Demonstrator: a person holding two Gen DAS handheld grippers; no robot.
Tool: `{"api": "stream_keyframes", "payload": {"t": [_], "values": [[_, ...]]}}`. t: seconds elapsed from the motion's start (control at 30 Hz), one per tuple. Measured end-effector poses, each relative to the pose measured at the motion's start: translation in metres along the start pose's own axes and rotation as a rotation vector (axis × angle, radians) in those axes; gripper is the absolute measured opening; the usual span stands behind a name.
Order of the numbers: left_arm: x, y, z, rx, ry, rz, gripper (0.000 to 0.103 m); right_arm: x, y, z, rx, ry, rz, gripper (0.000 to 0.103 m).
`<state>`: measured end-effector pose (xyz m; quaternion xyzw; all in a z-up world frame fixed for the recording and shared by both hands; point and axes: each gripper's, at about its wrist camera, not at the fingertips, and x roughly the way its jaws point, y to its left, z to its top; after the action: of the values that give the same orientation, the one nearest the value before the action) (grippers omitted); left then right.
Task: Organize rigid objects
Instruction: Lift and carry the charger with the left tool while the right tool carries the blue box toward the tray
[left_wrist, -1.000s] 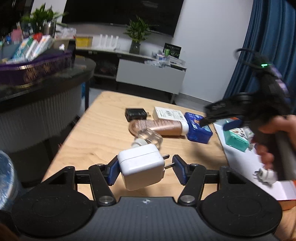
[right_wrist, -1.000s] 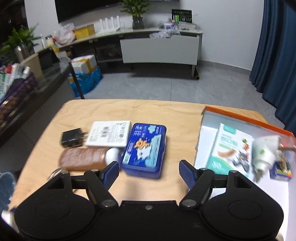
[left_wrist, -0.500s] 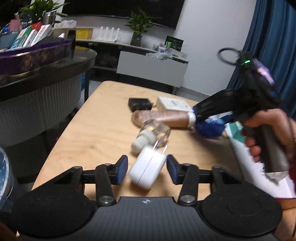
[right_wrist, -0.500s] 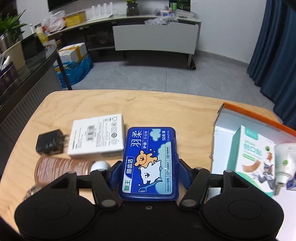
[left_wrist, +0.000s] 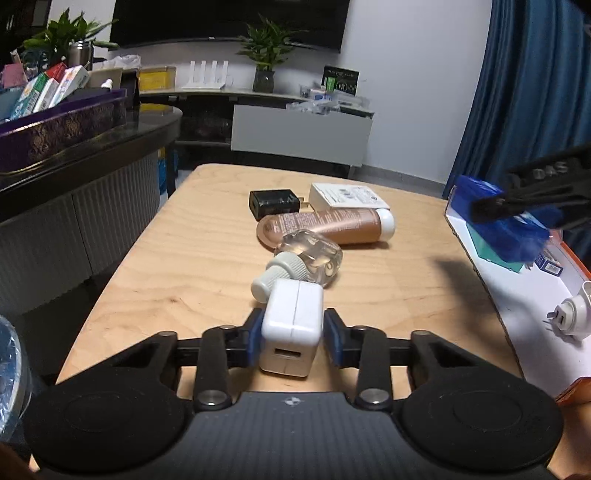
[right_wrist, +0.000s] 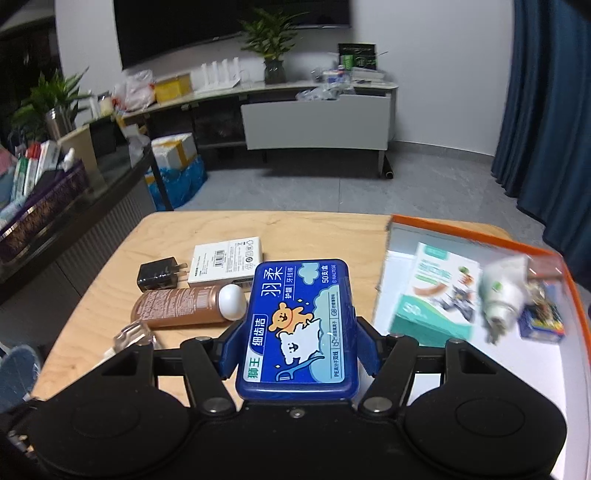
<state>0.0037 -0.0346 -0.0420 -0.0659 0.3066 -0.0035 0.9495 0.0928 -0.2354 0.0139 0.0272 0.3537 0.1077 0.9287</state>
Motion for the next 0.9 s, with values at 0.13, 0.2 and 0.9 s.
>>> {"api": "stream_keyframes", "payload": {"t": [0.13, 0.2, 0.9], "values": [[-0.009, -0.004, -0.002, -0.027, 0.006, -0.038, 0.029, -0.022, -0.011, -0.011, 0.023, -0.021, -0.010, 0.074], [-0.010, -0.005, -0.003, -0.057, 0.026, -0.058, 0.029, -0.032, -0.016, -0.016, 0.046, -0.030, -0.009, 0.074], [-0.031, -0.026, -0.006, -0.037, 0.019, -0.028, 0.029, -0.110, -0.040, -0.055, 0.082, -0.123, -0.060, 0.074]]}}
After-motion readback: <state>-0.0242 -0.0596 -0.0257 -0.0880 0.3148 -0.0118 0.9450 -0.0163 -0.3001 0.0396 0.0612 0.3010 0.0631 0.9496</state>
